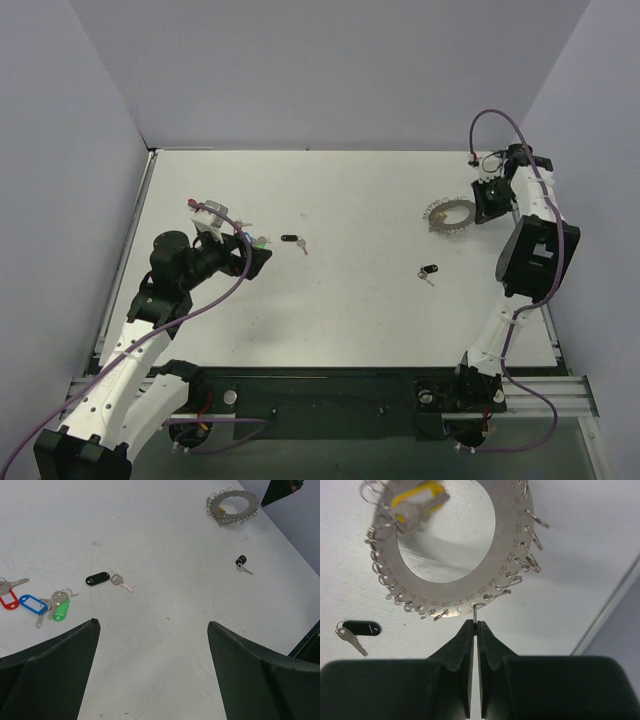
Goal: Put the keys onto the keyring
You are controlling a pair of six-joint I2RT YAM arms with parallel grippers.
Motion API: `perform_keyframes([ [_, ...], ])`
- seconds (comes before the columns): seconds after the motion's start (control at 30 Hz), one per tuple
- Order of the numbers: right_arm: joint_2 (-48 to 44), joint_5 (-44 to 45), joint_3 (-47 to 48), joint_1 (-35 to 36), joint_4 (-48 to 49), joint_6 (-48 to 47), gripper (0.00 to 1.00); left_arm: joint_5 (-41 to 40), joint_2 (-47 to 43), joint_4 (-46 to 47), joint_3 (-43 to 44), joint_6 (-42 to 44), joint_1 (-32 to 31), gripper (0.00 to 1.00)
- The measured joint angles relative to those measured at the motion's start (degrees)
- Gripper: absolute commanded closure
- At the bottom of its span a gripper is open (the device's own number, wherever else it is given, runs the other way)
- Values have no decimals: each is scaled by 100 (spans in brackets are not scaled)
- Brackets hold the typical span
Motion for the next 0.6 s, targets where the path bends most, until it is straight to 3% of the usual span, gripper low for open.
perform_keyframes([
  [0.6,-1786,350,271,1095,-190,96,100,2,-22,0,0,0,33,0],
])
